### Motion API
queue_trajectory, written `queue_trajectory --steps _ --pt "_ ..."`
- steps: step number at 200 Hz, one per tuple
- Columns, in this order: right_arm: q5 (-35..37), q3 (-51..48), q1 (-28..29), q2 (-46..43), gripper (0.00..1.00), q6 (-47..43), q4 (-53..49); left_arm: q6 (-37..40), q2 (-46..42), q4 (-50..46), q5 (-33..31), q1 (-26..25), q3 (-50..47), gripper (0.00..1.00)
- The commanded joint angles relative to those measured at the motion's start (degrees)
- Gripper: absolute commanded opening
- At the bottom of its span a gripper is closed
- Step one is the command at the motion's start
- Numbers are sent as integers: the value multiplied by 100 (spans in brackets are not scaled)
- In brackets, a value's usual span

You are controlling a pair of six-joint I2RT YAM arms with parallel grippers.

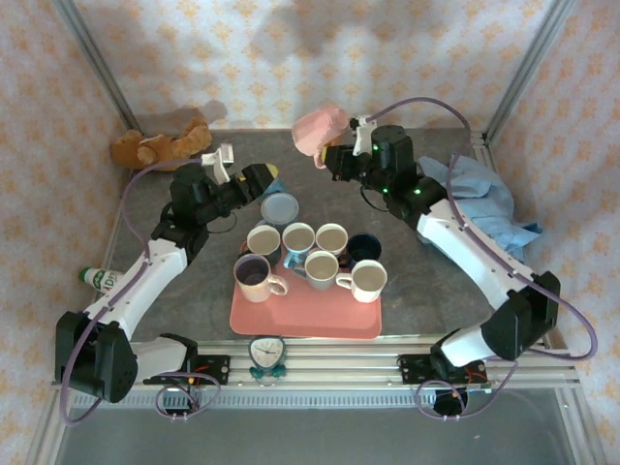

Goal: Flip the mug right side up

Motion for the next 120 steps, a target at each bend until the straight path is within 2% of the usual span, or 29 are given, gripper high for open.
queue_trajectory --steps 1,24,48,83,120 --pt "-291 -157 -29 -548 0 703 1271 -1091 -201 1134 -586 -284 -236 70" --pt "-431 -538 -28 -780 0 1418 1888 -1817 -155 1955 -1062 -644 -466 69" --pt "-584 -730 -24 -861 0 2023 2320 -2324 7 2580 -1585 -1046 -556 63" --pt "-651 -896 -27 -927 0 2388 2552 -2585 242 3233 -2201 -1544 -550 59" --pt "-642 -1041 -28 -1018 0 2550 2686 -2797 523 3556 -2419 -1856 -408 55"
